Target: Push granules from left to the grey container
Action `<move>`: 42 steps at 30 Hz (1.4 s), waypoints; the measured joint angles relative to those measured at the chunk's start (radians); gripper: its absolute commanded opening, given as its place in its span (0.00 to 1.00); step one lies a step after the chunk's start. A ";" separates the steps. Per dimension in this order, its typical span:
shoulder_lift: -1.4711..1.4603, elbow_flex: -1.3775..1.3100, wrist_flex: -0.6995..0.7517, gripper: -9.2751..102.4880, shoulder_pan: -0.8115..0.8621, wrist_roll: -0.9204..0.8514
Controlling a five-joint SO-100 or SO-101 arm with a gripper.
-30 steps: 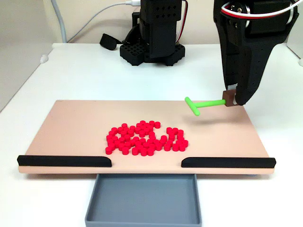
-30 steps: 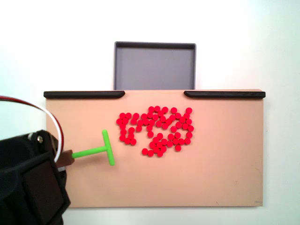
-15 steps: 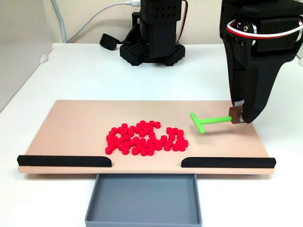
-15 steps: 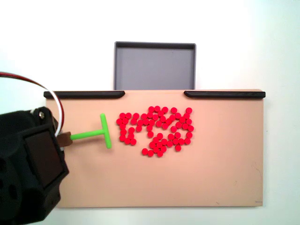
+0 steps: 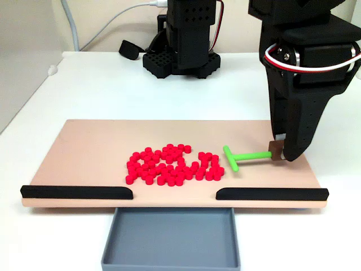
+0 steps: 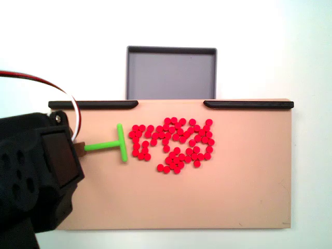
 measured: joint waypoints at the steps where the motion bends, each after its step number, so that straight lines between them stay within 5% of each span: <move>1: -0.003 -0.002 0.000 0.08 0.000 0.002; 42: -0.084 -0.061 0.000 0.08 0.000 0.012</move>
